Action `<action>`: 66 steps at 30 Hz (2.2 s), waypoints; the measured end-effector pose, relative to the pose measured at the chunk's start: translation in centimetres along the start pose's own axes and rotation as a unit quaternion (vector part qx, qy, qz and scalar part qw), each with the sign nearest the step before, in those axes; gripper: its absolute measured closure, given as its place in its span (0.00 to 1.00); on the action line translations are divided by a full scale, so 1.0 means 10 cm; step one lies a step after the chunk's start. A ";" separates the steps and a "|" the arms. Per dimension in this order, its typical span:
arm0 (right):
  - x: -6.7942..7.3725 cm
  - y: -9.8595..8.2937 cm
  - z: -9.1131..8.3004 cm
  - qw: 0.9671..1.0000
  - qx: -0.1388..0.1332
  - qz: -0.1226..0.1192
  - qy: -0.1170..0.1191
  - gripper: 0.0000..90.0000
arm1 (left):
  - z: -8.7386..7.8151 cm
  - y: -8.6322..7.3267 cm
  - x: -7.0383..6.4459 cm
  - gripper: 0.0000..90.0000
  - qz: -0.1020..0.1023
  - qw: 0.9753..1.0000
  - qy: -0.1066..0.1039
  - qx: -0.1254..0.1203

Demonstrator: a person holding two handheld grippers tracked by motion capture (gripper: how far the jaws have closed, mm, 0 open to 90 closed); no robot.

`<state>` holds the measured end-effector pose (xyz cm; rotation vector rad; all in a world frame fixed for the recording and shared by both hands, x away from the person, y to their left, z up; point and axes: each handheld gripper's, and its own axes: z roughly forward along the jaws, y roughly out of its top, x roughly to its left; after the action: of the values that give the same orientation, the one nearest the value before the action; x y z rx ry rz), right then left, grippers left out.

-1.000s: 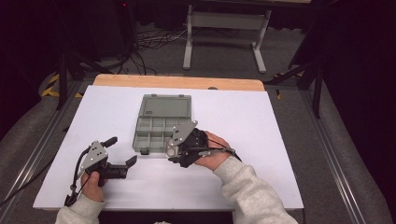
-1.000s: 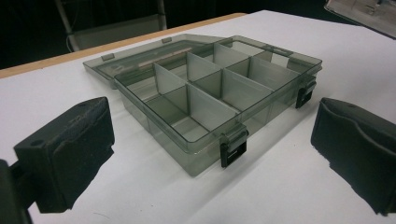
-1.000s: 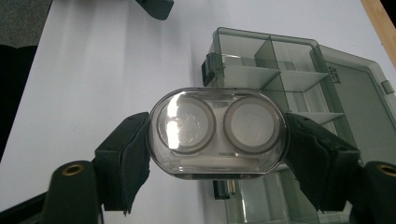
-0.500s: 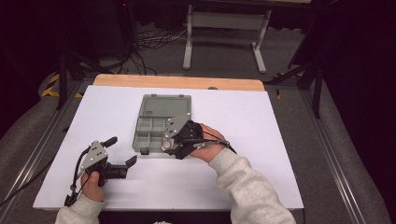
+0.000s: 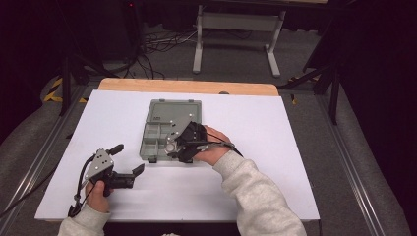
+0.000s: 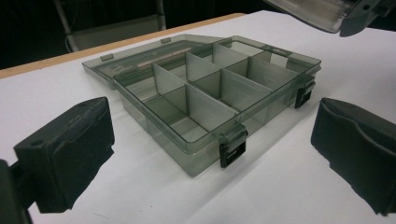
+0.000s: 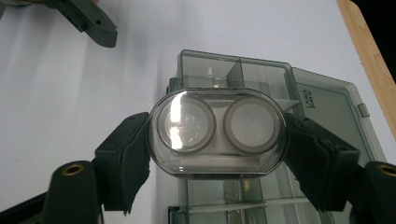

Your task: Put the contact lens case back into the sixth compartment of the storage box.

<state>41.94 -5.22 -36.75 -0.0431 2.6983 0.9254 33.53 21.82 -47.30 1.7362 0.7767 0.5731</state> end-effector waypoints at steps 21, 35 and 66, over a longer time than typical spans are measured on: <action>-0.17 0.09 0.19 1.000 0.005 -0.004 -0.003 0.30 | 0.00 0.00 0.00 0.00 0.001 1.000 -0.001 -0.003; -0.25 0.10 0.33 1.000 0.009 -0.001 -0.002 0.30 | 0.01 0.00 0.00 0.00 0.001 1.000 -0.003 -0.003; -0.32 0.05 0.65 0.999 0.043 0.004 0.028 0.30 | 0.01 0.00 0.00 0.00 0.000 1.000 -0.003 -0.002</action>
<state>46.58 -1.09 -40.41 -0.0395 2.7886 0.8197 33.58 21.78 -47.32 1.7344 0.7713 0.5686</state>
